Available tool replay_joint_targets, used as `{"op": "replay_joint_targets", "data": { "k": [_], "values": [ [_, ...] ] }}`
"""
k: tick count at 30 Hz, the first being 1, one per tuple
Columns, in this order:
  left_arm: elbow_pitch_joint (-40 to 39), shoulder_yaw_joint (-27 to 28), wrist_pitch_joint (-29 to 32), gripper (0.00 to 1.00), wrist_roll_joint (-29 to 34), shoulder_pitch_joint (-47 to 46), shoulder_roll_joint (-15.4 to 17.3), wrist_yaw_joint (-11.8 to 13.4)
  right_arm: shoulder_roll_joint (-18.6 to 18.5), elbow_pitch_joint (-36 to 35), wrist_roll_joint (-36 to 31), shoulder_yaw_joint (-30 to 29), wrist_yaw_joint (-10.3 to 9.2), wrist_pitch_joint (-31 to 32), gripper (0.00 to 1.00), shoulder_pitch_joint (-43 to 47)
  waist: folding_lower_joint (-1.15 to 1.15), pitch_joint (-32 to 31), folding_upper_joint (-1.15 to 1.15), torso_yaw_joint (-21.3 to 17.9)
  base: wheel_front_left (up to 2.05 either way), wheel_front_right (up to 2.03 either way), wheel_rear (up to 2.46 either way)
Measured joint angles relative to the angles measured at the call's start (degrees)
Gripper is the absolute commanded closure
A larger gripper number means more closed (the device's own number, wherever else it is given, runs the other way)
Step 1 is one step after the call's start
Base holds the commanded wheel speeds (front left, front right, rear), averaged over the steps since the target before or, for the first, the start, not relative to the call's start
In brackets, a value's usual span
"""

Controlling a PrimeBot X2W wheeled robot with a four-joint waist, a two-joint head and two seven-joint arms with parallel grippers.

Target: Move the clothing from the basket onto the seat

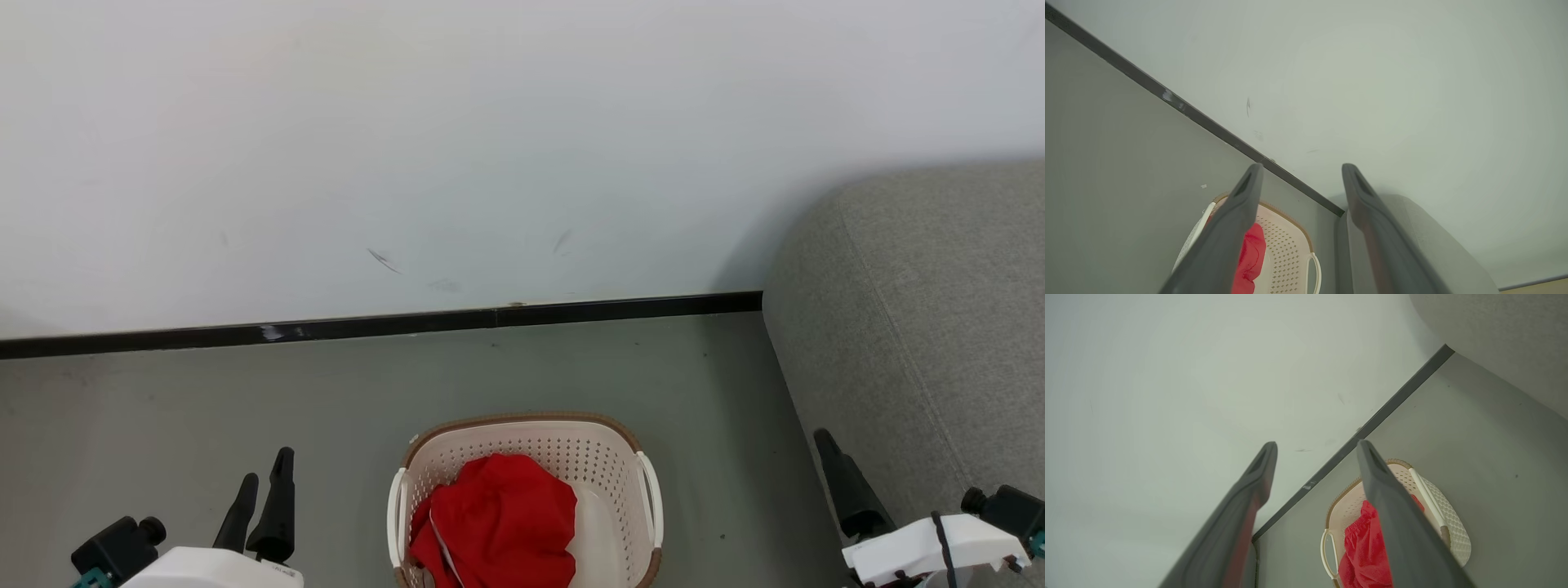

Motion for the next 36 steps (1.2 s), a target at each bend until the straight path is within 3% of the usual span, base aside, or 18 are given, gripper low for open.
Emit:
{"op": "replay_joint_targets", "data": {
  "k": [5, 20, 36],
  "values": [
    [-1.0, -0.8, -1.1, 0.00, 5.1, 0.0, 0.1, 1.6, 0.0, -0.3, -6.1, 0.9, 0.01, -0.9, 0.00, 0.1, -0.10, -0.1, 0.00, -0.1, 0.00, 0.00, 0.00],
    [-2.5, -3.4, -4.0, 0.00, 18.7, 0.5, 0.5, 5.6, 0.6, -0.8, -22.2, 1.2, 0.01, -3.6, 0.00, 1.0, -0.80, -0.3, 0.00, -0.3, 0.00, 0.00, 0.00],
    [-3.6, -5.1, -7.2, 0.00, 30.9, 2.0, 0.8, 9.0, 0.7, -1.9, -37.9, 2.5, 0.01, -6.8, 0.00, 1.8, -0.94, -0.4, 0.00, -0.5, 0.00, 0.00, 0.00]
  ]
}}
